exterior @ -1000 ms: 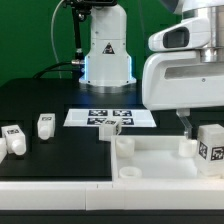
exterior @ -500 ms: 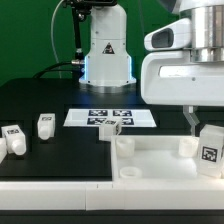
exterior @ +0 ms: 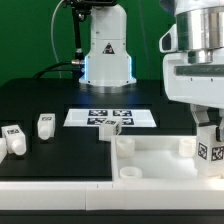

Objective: Assemble square table

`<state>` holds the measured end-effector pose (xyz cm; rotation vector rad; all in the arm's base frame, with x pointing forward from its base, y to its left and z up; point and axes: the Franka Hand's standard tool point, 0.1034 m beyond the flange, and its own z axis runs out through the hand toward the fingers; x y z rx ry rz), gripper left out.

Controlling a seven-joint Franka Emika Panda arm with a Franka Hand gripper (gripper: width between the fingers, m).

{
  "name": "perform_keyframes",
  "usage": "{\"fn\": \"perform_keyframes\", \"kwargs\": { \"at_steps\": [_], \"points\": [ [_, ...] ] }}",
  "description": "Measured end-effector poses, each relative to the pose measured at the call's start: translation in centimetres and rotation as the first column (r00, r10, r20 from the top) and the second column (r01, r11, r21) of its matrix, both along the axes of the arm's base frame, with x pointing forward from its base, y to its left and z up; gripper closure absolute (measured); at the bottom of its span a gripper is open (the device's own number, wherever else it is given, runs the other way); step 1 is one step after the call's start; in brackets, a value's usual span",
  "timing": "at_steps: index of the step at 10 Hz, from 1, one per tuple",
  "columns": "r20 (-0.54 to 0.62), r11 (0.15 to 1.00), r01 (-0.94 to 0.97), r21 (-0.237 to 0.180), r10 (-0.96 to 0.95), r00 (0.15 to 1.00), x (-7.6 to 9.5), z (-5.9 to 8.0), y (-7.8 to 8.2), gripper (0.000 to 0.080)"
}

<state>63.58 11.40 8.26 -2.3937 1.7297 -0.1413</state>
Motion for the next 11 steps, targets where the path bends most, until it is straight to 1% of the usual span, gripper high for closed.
{"fn": "perform_keyframes", "kwargs": {
  "at_steps": [1, 2, 3, 4, 5, 7, 8, 9, 10, 11],
  "points": [
    [0.001, 0.996, -0.090, -0.022, 0.090, 0.996, -0.04, 0.02, -0.02, 0.0508],
    [-0.007, 0.965, -0.253, -0.070, 0.253, 0.967, -0.05, 0.01, 0.05, 0.0430],
    [-0.017, 0.879, -0.461, -0.119, 0.462, 0.887, 0.00, -0.13, 0.16, 0.0430],
    [-0.023, 0.808, -0.572, -0.140, 0.575, 0.818, -0.10, -0.37, 0.29, 0.0248],
    [-0.023, 0.780, -0.607, -0.149, 0.611, 0.791, -0.13, -0.35, 0.20, 0.0167],
    [-0.033, 0.698, -0.696, -0.170, 0.701, 0.712, -0.13, -0.39, 0.11, 0.0155],
    [-0.044, 0.621, -0.761, -0.187, 0.769, 0.638, -0.11, -0.39, 0.02, 0.0155],
    [-0.070, 0.463, -0.860, -0.213, 0.871, 0.486, -0.06, -0.37, -0.12, 0.0150],
    [-0.104, 0.267, -0.935, -0.232, 0.949, 0.297, 0.01, -0.31, -0.28, 0.0150],
    [-0.104, 0.257, -0.938, -0.234, 0.952, 0.287, -0.05, -0.40, -0.34, 0.0150]
  ]
}}
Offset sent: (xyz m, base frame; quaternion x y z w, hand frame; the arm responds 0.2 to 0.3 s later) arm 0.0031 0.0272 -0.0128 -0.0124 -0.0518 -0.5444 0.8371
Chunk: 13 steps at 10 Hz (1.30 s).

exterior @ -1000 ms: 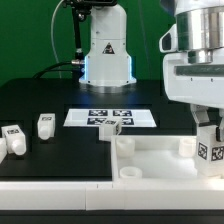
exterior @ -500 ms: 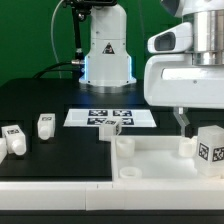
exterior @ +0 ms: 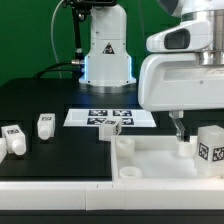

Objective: Assemble square table

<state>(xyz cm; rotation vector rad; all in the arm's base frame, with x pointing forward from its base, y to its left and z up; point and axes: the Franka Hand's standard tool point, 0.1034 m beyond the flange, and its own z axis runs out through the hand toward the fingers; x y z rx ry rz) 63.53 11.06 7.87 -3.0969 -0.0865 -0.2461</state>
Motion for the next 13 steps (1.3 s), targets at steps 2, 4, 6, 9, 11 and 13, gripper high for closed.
{"fn": "perform_keyframes", "kwargs": {
  "at_steps": [2, 4, 6, 9, 11, 13],
  "points": [
    [0.000, 1.000, 0.007, 0.001, -0.007, 1.000, 0.01, -0.01, -0.04, 0.0281],
    [-0.007, 0.992, 0.126, 0.022, -0.126, 0.992, -0.01, -0.02, 0.05, 0.0515],
    [-0.018, 0.960, 0.275, 0.044, -0.274, 0.961, -0.02, -0.03, 0.04, 0.0515],
    [-0.060, 0.729, 0.679, 0.085, -0.676, 0.734, -0.15, -0.03, 0.24, 0.0515],
    [-0.148, 0.430, 0.894, 0.122, -0.883, 0.445, -0.14, -0.12, 0.24, 0.0515],
    [-0.188, 0.295, 0.947, 0.127, -0.930, 0.315, -0.20, -0.14, 0.35, 0.0515]
  ]
}}
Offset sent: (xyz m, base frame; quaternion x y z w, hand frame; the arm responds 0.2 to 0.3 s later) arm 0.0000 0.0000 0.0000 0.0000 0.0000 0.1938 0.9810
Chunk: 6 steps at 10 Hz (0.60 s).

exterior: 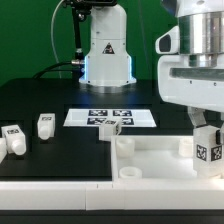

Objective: Assemble square table

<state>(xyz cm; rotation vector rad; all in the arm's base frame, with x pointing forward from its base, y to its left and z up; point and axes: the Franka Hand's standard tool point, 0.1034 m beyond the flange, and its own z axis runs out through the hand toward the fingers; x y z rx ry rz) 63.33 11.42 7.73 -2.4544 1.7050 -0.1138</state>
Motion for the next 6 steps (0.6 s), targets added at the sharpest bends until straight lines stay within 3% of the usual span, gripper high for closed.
{"fn": "perform_keyframes", "kwargs": {
  "at_steps": [3, 4, 6],
  "points": [
    [-0.016, 0.985, 0.172, 0.031, -0.171, 0.985, 0.01, 0.01, 0.09, 0.0514],
    [-0.045, 0.938, 0.337, 0.080, -0.335, 0.941, 0.15, 0.14, 0.10, 0.0514],
    [-0.054, 0.919, 0.384, 0.090, -0.381, 0.923, 0.15, 0.09, 0.23, 0.0514]
  ]
}}
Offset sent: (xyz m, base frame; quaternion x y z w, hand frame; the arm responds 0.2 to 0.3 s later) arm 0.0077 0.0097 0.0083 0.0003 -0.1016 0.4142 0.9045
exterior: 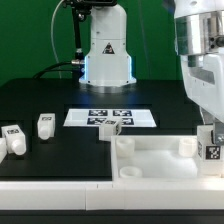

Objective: Assemble square table

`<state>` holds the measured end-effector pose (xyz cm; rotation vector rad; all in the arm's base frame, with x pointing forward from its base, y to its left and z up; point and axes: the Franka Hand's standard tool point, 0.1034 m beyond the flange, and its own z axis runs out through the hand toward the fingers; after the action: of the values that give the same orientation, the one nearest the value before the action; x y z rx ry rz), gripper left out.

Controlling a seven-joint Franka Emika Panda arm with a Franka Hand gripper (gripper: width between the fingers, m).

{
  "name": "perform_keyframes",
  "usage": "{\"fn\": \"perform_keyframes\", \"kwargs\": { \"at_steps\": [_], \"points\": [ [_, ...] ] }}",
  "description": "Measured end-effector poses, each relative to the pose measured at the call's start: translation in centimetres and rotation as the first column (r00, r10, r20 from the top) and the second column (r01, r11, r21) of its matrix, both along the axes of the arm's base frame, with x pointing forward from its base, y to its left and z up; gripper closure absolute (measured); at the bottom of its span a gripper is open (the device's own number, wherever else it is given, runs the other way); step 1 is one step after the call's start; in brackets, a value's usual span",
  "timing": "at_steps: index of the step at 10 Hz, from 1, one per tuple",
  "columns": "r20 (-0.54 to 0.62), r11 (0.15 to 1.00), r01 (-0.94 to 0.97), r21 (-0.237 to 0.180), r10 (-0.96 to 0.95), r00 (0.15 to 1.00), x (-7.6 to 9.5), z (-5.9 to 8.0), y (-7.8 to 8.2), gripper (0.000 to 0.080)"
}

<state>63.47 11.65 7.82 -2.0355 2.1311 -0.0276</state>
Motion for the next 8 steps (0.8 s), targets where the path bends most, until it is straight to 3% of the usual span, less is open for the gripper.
{"fn": "perform_keyframes", "kwargs": {
  "at_steps": [1, 2, 3, 4, 5, 6, 8],
  "points": [
    [0.013, 0.999, -0.045, -0.011, 0.045, 0.999, 0.08, 0.01, 0.02, 0.0514],
    [0.036, 0.991, -0.130, -0.032, 0.131, 0.991, 0.17, 0.01, 0.10, 0.0361],
    [0.060, 0.934, -0.343, -0.100, 0.350, 0.935, 0.31, -0.04, 0.02, 0.0233],
    [0.049, 0.830, -0.535, -0.157, 0.547, 0.835, 0.27, -0.05, 0.19, 0.0233],
    [0.035, 0.735, -0.651, -0.190, 0.668, 0.744, 0.29, 0.04, 0.26, 0.0167],
    [0.034, 0.730, -0.656, -0.191, 0.672, 0.739, 0.31, -0.03, 0.12, 0.0155],
    [0.020, 0.621, -0.752, -0.219, 0.774, 0.633, 0.33, -0.03, -0.01, 0.0151]
  ]
}}
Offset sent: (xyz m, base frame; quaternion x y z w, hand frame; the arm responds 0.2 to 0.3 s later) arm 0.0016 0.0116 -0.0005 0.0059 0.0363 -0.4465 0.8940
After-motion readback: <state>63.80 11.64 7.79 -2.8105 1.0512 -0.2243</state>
